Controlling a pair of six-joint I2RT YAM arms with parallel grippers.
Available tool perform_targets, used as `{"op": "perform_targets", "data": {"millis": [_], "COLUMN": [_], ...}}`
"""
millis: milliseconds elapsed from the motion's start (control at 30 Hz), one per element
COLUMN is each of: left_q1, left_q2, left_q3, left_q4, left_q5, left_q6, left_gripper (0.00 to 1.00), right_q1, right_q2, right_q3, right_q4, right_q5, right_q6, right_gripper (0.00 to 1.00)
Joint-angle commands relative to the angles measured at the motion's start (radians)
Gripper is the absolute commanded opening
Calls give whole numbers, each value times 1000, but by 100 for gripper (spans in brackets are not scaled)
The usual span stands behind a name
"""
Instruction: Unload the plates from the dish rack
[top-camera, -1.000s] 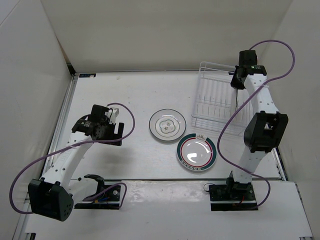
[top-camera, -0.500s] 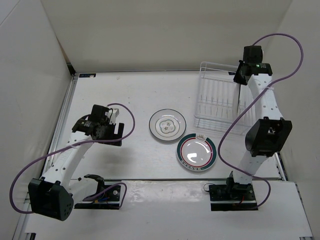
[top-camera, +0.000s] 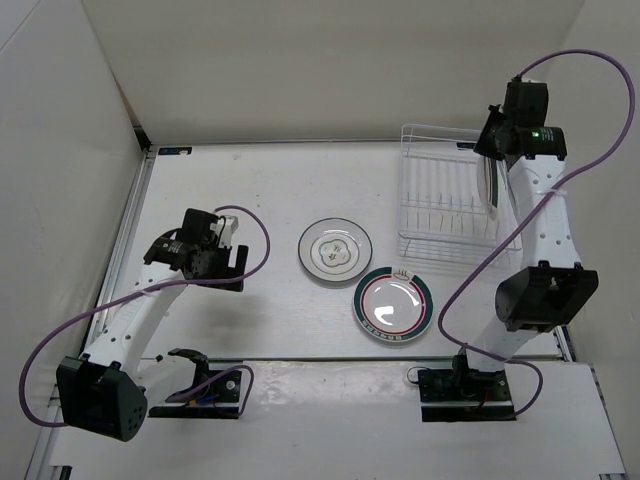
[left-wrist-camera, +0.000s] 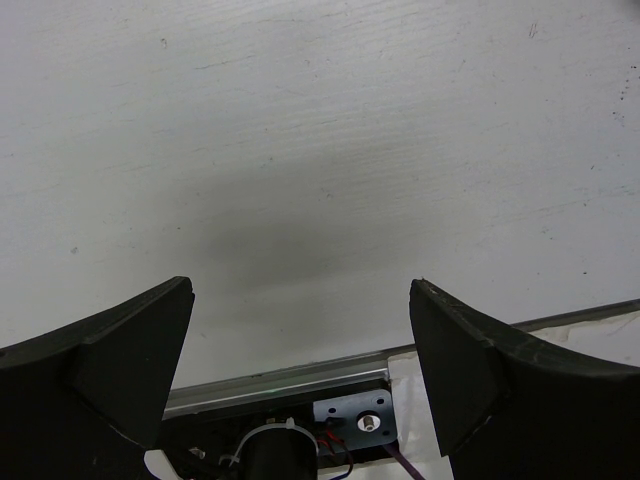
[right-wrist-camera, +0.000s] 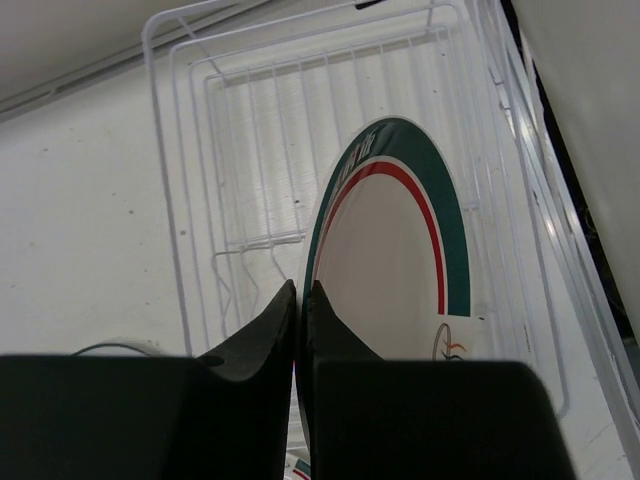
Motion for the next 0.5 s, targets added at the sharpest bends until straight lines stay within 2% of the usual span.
{"op": "perform_targets", "data": {"millis": [0,200,367,467], "left_q1": [4,2,2,2], "left_q2": [-17,-20,-32,-40], "left_q3": [33,33,35,29], "left_q4": [1,-2,-2,1], "left_q5": [0,3,3,5], "left_q6": [2,-1,0,-3], "left_gripper": [100,100,100,100], "right_q1": [16,110,242,367], "right_q2": [-81,-156,-232,-311], "right_q3": [63,72,17,-96], "right_q4": [38,6,-33,-34], "right_q5": [-114,-246,-255,-181], "right_q6": [-24,-56,-63,-66], "right_gripper": [0,0,0,0]}}
